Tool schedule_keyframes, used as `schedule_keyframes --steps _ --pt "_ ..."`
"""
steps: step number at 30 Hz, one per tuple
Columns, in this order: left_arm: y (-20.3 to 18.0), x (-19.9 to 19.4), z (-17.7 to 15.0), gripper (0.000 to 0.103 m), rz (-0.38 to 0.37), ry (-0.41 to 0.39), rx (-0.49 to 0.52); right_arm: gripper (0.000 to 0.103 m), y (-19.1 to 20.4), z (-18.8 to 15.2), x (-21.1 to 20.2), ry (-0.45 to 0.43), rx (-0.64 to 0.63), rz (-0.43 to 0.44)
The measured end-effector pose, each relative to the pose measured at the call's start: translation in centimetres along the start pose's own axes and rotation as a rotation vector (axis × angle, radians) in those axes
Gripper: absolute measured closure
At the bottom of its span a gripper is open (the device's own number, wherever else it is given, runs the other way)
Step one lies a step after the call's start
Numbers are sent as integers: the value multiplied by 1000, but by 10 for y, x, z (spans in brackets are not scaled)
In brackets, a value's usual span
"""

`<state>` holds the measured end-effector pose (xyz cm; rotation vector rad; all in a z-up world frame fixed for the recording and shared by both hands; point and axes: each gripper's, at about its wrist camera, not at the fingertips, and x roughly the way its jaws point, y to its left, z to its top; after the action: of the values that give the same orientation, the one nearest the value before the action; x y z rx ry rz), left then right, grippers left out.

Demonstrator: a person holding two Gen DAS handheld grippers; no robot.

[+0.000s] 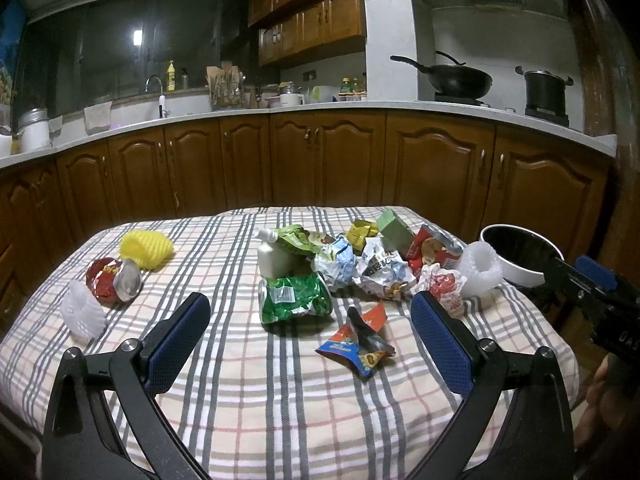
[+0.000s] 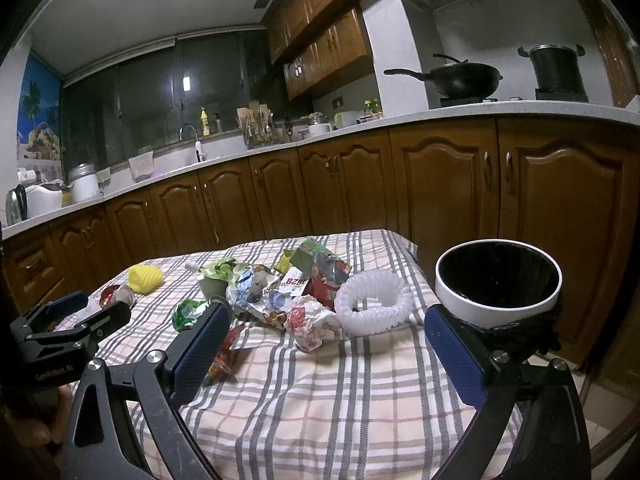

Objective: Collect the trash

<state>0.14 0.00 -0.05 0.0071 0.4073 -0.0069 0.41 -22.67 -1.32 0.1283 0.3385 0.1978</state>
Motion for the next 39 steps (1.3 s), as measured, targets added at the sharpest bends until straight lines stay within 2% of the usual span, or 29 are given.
schedule_keyframes --steps 22,39 --pt "2 7 -4 0 -4 8 6 4 2 -4 7 13 4 0" --pt "2 20 -10 1 -47 65 -11 4 -1 -7 13 57 32 39"
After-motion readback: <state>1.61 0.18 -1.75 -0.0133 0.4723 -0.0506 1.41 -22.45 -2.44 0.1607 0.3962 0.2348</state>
